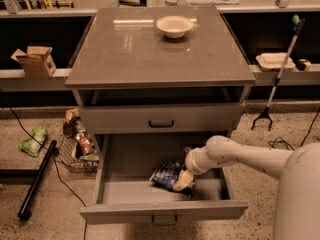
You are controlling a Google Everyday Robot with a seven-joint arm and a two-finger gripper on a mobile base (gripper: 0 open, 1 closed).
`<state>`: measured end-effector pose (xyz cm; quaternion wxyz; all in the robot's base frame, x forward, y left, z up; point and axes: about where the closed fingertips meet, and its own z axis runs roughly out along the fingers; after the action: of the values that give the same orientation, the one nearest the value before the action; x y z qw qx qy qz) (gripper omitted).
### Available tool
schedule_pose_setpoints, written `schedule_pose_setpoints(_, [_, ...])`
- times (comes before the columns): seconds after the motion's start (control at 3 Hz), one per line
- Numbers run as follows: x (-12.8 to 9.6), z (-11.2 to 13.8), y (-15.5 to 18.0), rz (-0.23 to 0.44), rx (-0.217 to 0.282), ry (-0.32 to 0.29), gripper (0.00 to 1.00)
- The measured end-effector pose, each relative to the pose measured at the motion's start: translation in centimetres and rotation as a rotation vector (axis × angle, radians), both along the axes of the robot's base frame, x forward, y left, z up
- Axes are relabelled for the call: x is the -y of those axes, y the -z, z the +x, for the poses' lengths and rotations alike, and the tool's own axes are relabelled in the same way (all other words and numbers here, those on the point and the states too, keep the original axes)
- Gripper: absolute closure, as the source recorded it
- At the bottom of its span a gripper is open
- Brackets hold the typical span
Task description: Pick blue chip bag from middle drawer and place on counter
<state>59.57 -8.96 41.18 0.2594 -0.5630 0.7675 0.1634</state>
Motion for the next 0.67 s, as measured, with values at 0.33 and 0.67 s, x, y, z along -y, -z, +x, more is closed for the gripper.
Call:
schedule_pose_setpoints(0.33, [-0.5,0.6,2.6,-0.027,-0.008,0.001,0.00])
schedule_pose_setpoints(0.67, [-0.8,1.0,5.2,-0.067,-0.007,0.008,0.00])
